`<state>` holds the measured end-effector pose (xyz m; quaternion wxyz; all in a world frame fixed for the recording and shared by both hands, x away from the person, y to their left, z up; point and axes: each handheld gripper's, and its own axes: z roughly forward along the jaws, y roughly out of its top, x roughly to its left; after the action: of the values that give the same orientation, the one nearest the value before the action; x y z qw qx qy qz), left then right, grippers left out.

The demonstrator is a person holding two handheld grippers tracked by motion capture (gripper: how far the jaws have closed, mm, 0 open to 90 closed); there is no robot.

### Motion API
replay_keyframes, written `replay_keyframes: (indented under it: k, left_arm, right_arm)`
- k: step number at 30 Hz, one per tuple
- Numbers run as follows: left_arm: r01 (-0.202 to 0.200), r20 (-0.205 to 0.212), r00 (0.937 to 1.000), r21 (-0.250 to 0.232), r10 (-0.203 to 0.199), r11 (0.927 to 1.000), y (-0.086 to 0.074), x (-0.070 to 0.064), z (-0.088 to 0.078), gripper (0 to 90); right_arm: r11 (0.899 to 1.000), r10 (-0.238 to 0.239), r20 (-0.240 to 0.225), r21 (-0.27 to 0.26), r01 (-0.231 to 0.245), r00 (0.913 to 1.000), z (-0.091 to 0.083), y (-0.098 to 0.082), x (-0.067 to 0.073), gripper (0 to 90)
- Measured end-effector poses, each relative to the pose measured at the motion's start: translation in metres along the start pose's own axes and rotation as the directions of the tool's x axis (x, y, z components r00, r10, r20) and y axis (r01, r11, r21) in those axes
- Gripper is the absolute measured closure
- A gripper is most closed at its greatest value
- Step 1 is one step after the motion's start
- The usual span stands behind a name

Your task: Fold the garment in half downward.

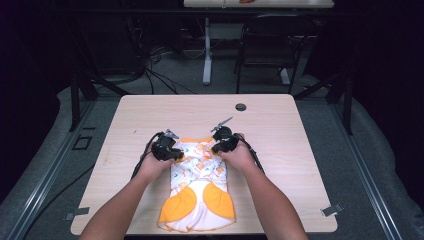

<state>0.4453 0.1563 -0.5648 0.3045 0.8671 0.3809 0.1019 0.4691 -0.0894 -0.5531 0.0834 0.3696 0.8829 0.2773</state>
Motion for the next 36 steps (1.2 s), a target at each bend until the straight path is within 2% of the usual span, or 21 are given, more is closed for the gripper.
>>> replay_keyframes:
  k: [3,4,5,6,7,8,10,13,20,23,26,28,31,33,34,35,36]
  left_arm:
    - [0.007,-0.002,1.0,-0.004,-0.007,1.0,-0.001,0.0,0.0,76.3]
    - [0.007,-0.002,1.0,-0.004,-0.007,1.0,-0.001,0.0,0.0,76.3]
    - [0.004,-0.002,1.0,-0.003,-0.004,1.0,-0.001,-0.001,0.0,76.3]
    - [0.006,-0.002,1.0,-0.003,-0.006,1.0,-0.001,-0.001,0.0,76.3]
    - [0.007,-0.002,1.0,-0.004,-0.007,1.0,-0.001,0.0,0.0,76.3]
    - [0.014,0.004,0.9999,-0.007,-0.014,0.9999,-0.001,0.0,0.0,76.3]
    - [0.02,0.007,0.9998,-0.009,-0.02,0.9998,-0.001,0.001,0.0,76.3]
    - [0.024,0.009,0.9997,-0.012,-0.024,0.9996,-0.002,0.002,0.0,76.3]
    - [0.031,0.009,0.9995,-0.018,-0.03,0.9994,-0.003,0.001,0.0,76.3]
    - [0.043,0.013,0.999,-0.032,-0.042,0.9986,-0.003,0.003,-0.001,75.2]
    - [0.045,0.011,0.9989,-0.033,-0.045,0.9984,0.002,0.008,-0.005,71.5]
    - [0.048,-0.004,0.9988,-0.049,-0.049,0.9976,0.008,0.013,-0.008,69.6]
    - [0.052,-0.038,0.9978,-0.066,-0.055,0.9964,0.014,0.018,-0.01,64.4]
    - [0.054,-0.045,0.9973,-0.088,-0.058,0.9947,0.017,0.023,-0.01,61.5]
    - [0.059,-0.053,0.9966,-0.086,-0.063,0.9945,0.018,0.025,-0.009,59.9]
    - [0.063,-0.06,0.9959,-0.083,-0.068,0.9946,0.018,0.027,-0.009,59.3]
    - [0.065,-0.065,0.9954,-0.079,-0.07,0.9948,0.018,0.029,-0.007,57.9]
  right_arm:
    - [0.999,0.033,0.035,-0.034,-0.031,0.9988,0.0,0.001,-0.005,78.8]
    - [0.999,0.033,0.035,-0.034,-0.031,0.9988,0.0,0.001,-0.005,78.8]
    - [0.997,0.059,0.047,-0.048,-0.057,0.9971,0.003,0.002,-0.009,77.0]
    - [0.997,0.064,0.05,-0.048,-0.062,0.9967,0.004,0.002,-0.01,76.6]
    - [0.994,0.084,0.045,-0.07,-0.081,0.9955,0.007,0.002,-0.011,75.3]
    - [0.996,0.076,0.037,-0.047,-0.074,0.9964,0.006,0.003,-0.012,73.8]
    - [0.996,0.075,0.033,-0.05,-0.073,0.9967,0.009,0.004,-0.012,71.6]
    - [0.998,0.054,0.052,-0.034,-0.053,0.9971,0.012,0.005,-0.01,68.5]
    - [0.998,0.06,0.064,-0.019,-0.059,0.9962,0.015,0.006,-0.014,61.0]
    - [0.997,0.075,0.058,-0.032,-0.073,0.9955,0.015,0.004,-0.014,62.2]
    - [0.996,0.08,0.049,-0.049,-0.078,0.9956,0.016,0.002,-0.012,69.4]
    - [0.997,0.07,0.042,-0.039,-0.069,0.9967,0.015,0.002,-0.011,74.4]
    - [0.995,0.077,0.038,-0.062,-0.075,0.9963,0.016,0.0,-0.008,81.5]
    - [0.996,0.064,0.034,-0.065,-0.062,0.9973,0.016,0.0,-0.006,84.7]
    - [0.998,0.043,0.044,-0.053,-0.041,0.9981,0.015,0.001,-0.005,85.6]
    - [0.994,0.061,0.048,-0.094,-0.056,0.997,0.018,-0.001,-0.002,85.8]
    - [0.998,0.033,0.055,-0.054,-0.03,0.9979,0.015,0.0,-0.003,85.8]
